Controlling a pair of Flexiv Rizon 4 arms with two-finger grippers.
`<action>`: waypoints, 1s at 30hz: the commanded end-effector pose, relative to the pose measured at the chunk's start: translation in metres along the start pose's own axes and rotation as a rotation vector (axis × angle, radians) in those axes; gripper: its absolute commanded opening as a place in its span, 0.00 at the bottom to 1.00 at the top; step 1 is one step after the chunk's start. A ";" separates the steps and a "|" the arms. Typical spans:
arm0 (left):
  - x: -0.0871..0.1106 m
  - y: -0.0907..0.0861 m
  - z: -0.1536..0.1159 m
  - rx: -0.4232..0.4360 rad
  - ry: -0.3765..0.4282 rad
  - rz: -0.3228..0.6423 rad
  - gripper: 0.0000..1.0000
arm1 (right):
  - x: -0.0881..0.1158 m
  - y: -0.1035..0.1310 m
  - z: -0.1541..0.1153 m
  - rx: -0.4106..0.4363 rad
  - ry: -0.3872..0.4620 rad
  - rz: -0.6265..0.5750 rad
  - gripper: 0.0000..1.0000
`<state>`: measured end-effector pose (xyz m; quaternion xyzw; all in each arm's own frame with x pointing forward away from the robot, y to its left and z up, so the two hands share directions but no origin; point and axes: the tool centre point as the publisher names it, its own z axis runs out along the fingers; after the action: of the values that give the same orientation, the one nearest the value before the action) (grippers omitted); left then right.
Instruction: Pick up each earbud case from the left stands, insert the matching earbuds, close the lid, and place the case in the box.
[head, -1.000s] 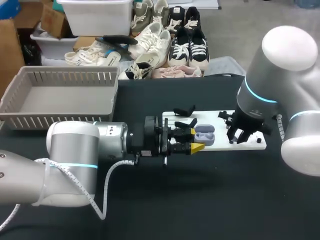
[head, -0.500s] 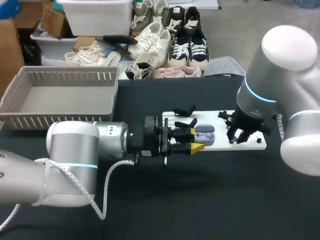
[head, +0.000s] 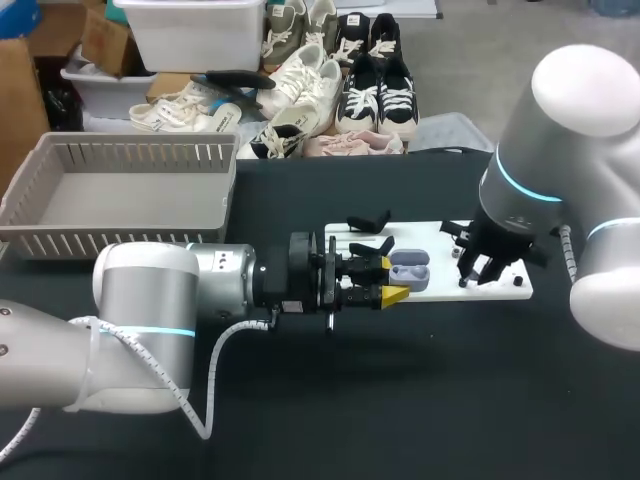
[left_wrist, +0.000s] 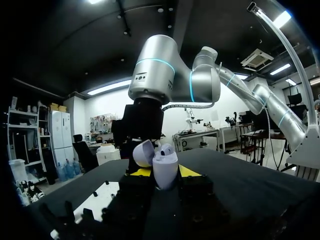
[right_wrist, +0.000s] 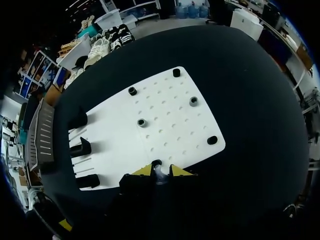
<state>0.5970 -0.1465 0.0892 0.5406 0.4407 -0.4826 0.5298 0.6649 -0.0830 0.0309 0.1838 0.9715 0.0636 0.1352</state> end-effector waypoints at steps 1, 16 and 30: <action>0.000 -0.001 0.000 -0.006 0.002 0.001 0.00 | 0.003 -0.004 -0.011 -0.002 -0.019 0.000 0.00; 0.000 -0.001 0.000 -0.006 0.002 0.001 0.00 | -0.003 -0.012 -0.069 0.006 -0.115 0.006 0.00; 0.000 -0.001 0.000 -0.006 0.002 0.001 0.00 | 0.026 0.011 -0.132 0.052 -0.091 -0.171 0.00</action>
<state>0.5969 -0.1465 0.0892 0.5406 0.4407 -0.4826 0.5298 0.6182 -0.0783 0.1314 0.1113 0.9744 0.0305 0.1929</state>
